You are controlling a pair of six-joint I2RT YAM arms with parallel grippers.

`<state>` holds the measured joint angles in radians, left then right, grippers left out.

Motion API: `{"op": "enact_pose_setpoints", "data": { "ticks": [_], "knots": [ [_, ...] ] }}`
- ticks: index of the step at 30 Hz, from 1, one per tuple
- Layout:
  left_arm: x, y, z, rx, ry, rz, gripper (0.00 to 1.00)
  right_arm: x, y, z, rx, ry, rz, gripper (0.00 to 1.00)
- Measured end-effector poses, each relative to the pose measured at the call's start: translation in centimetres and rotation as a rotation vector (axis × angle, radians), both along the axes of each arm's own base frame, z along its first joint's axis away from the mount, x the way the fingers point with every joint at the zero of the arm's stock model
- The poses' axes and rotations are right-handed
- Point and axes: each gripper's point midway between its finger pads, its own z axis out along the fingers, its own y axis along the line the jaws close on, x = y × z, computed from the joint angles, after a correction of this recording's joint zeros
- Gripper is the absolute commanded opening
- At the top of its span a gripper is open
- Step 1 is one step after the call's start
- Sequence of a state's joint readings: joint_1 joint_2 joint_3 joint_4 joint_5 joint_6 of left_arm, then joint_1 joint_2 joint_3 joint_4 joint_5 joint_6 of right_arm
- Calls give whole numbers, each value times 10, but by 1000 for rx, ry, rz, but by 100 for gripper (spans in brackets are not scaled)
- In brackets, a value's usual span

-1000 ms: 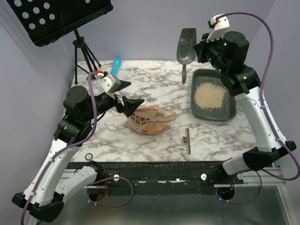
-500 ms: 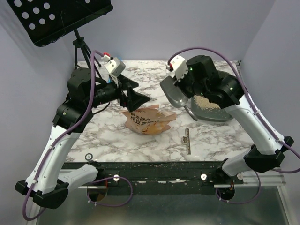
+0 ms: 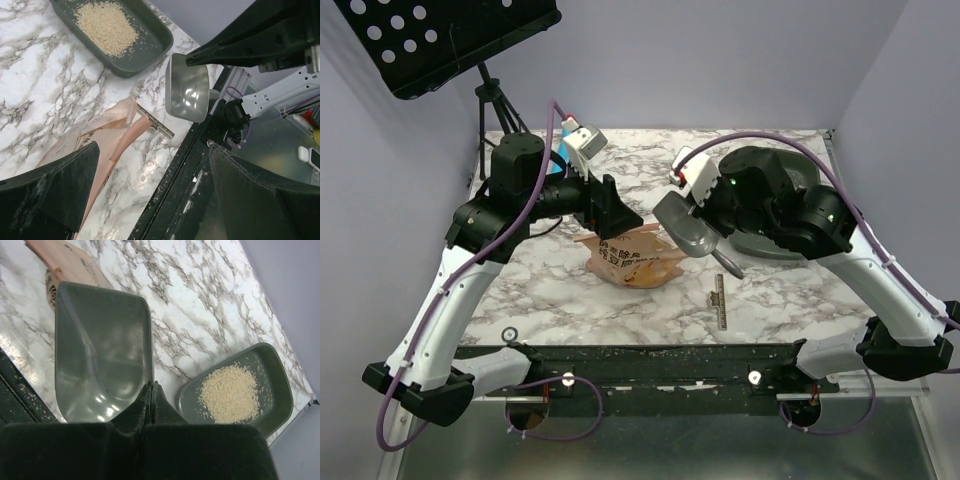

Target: Fill the litter box with clean litter

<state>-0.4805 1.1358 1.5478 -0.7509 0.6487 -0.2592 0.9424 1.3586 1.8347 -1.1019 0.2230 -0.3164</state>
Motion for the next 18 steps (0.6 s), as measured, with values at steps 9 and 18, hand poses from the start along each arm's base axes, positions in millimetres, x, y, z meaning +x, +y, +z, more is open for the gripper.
{"op": "enact_pose_setpoints", "data": {
  "ticks": [9,18],
  "knots": [
    [-3,-13,-13,15,46,-47,99,-10,30,6,13,8,104,0],
    [-12,-26,-22,25,68,-93,95,-14,58,22,37,-16,172,0]
  ]
}}
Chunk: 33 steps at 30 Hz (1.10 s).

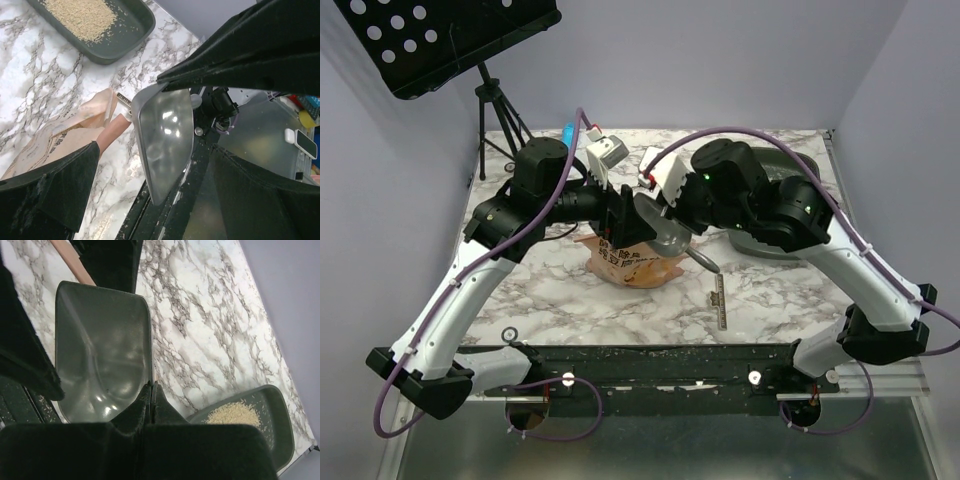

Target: Fill the litter box with clean litter

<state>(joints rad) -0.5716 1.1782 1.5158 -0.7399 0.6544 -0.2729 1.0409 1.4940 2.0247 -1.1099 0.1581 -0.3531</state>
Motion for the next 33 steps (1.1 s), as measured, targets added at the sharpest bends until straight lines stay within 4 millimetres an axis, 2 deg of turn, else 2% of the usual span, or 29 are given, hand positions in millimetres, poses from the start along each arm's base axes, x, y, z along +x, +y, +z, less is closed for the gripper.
{"op": "enact_pose_setpoints", "data": {
  "ticks": [9,16,17,19,21,27,30,32,33],
  "knots": [
    [1,0,-6,14,11,12,67,-3,17,-21,-59,39,38,0],
    [2,2,-10,31,-4,12,33,-6,18,-19,-61,40,45,0],
    [2,2,-11,34,-7,13,27,-6,17,-19,-60,41,44,0],
    [3,3,-14,41,-9,18,9,-7,17,-17,-56,43,42,0],
    [7,5,-17,53,-14,36,0,-10,17,-16,-51,46,47,0],
    [7,6,-22,59,-13,43,0,-15,15,-17,-46,50,56,1],
    [4,8,-26,53,-29,40,0,-18,14,-21,-28,50,62,33],
    [1,10,-26,42,-60,42,0,-22,13,-23,-4,44,62,49],
    [-1,13,-25,34,-80,48,0,-21,9,-23,8,34,49,53]
  ]
}}
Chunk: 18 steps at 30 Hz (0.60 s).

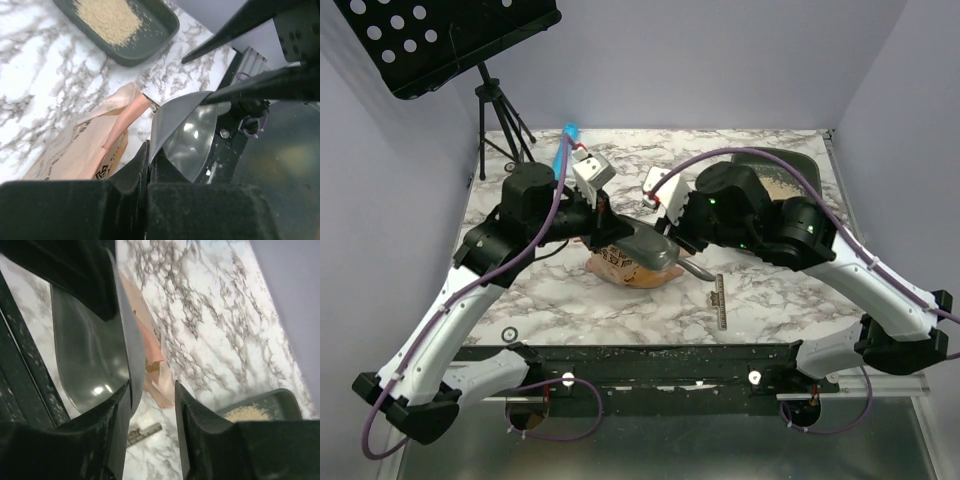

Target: Fill the litter box with clean litter

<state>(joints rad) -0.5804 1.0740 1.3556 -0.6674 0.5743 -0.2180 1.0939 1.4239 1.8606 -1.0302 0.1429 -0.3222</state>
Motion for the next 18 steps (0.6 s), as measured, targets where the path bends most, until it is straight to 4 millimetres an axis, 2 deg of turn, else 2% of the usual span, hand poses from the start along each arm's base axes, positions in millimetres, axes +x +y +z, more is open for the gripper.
{"op": "enact_pose_setpoints", "data": {
  "ticks": [2,8,13,18],
  "knots": [
    [-3,8,7,-21,-60,30,0,3,-8,7,43,-31,-39,56],
    [6,38,55,-112,-281,218,0,18,-11,58,260,-141,-155,60],
    [14,61,60,-130,-329,354,0,52,-16,78,430,-146,-305,61],
    [24,76,59,-173,-331,446,0,78,-20,83,654,-60,-402,60]
  ]
}}
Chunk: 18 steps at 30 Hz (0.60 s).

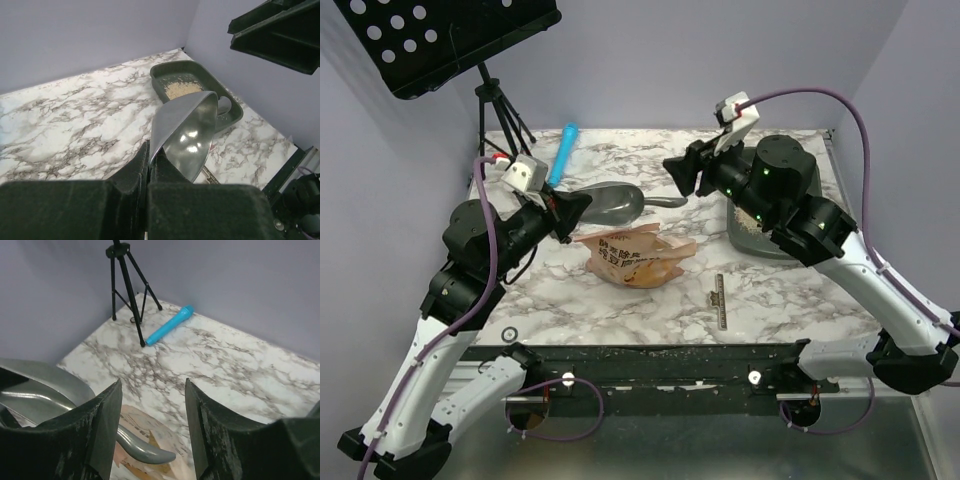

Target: Fill the litter box with clean litter

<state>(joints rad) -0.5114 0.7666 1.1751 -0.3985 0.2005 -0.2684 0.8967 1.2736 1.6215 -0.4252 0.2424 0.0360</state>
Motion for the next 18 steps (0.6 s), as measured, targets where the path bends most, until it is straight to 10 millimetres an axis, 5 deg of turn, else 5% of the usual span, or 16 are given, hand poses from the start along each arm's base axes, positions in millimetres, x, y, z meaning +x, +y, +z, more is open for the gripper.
{"op": "enact_pose_setpoints", "data": {
  "ticks": [9,13,18],
  "knots": [
    [36,-1,-14,-113,36,1,0,48,-16,-2,363,137,15,61],
    [58,-2,-31,-164,83,-45,0,70,-30,-34,431,191,57,61],
    [60,-4,-32,-224,88,-124,0,81,-52,-76,503,281,136,68]
  ]
}}
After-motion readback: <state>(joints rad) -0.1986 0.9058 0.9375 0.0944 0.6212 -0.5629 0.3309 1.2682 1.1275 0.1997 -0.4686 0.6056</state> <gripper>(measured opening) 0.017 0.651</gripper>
